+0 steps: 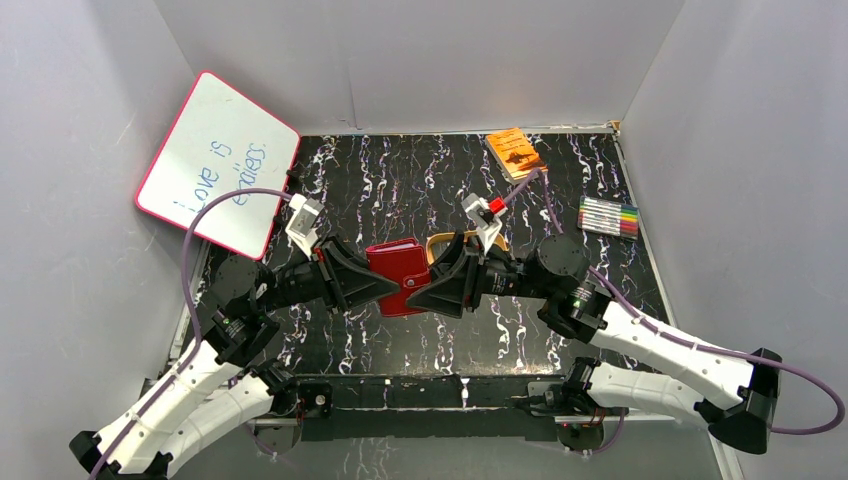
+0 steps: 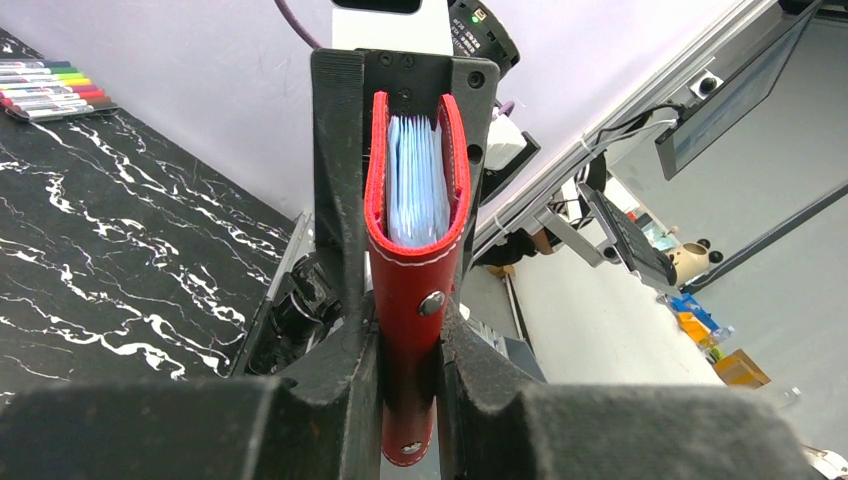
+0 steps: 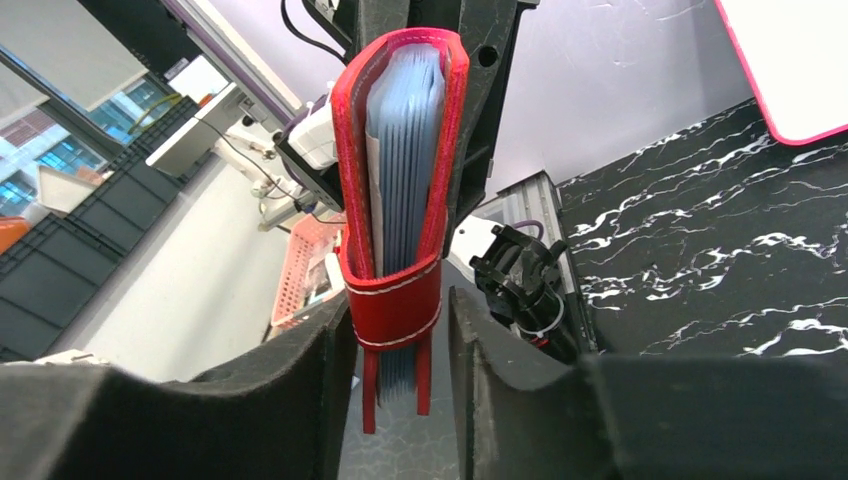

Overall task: Put the credit cards into the card holder
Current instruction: Close the card holder, then place the card holder at the center of the board.

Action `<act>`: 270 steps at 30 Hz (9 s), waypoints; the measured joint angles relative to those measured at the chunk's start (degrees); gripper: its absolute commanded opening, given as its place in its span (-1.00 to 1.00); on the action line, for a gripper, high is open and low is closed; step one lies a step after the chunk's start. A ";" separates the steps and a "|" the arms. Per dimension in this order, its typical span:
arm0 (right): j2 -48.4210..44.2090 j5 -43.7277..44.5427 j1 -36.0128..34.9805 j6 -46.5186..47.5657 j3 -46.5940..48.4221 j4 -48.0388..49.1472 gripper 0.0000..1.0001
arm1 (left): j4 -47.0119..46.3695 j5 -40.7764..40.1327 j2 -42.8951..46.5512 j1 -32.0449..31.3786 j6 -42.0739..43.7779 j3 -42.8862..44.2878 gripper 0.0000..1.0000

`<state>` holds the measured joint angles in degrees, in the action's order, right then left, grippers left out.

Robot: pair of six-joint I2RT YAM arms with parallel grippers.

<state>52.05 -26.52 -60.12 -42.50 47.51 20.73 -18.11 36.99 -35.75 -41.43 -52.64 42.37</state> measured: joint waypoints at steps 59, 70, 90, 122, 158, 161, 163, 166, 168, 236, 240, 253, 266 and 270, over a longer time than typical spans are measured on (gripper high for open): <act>-1.11 8.02 0.00 3.56 4.66 -16.39 -1.00 | 18.23 -18.14 5.92 -0.04 5.25 4.94 0.80; 0.02 32.81 0.09 4.74 11.10 -48.37 -1.00 | 38.58 -46.56 5.97 -0.04 14.80 10.32 0.82; 10.10 19.89 4.83 -16.41 -12.68 -23.23 -1.00 | 42.82 -52.52 8.48 -0.04 25.09 -5.16 0.80; 23.50 14.82 12.70 -9.35 -1.66 -25.73 -1.00 | 40.46 -55.69 9.68 -0.04 27.93 -6.23 0.78; 4.72 13.97 15.80 -22.47 -30.58 -20.39 -0.84 | 40.41 -54.10 5.92 -0.04 27.96 -6.29 0.76; 3.82 14.75 15.82 -21.79 -30.58 -20.98 -0.54 | 40.41 -54.10 5.90 -0.04 27.96 -6.29 0.76; 3.39 15.30 15.85 -21.20 -30.58 -21.66 -0.40 | 40.41 -54.10 5.90 -0.04 27.96 -6.29 0.75; 3.06 15.87 15.85 -20.15 -30.58 -22.58 -0.31 | 40.41 -54.10 5.86 -0.04 27.96 -6.29 0.76; 3.04 16.09 15.85 -19.65 -30.58 -22.97 -0.24 | 40.41 -54.07 5.73 -0.04 27.96 -6.29 0.75; -1.33 24.76 15.87 -13.77 -28.96 -40.70 -0.37 | 40.41 -52.83 5.27 -0.04 27.91 -6.29 0.75; 0.90 24.44 15.87 -13.20 -28.35 -38.84 -0.36 | 40.41 -52.81 5.27 -0.04 27.91 -6.29 0.75; 0.46 24.74 15.85 -11.93 -27.39 -37.51 -0.14 | 40.39 -52.54 5.31 -0.04 27.93 -6.29 0.78; -11.19 34.62 15.87 -5.25 -20.11 -48.52 0.24 | 40.44 -53.83 4.63 -0.04 26.16 -6.29 0.83; -13.44 38.42 15.87 -1.14 -14.73 -48.65 0.40 | 40.57 -55.63 2.40 -0.04 24.15 -6.25 0.84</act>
<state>38.61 11.90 -44.25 -43.64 32.77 -27.92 22.46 -18.63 -33.34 -41.47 -28.49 36.12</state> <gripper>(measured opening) 0.658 0.914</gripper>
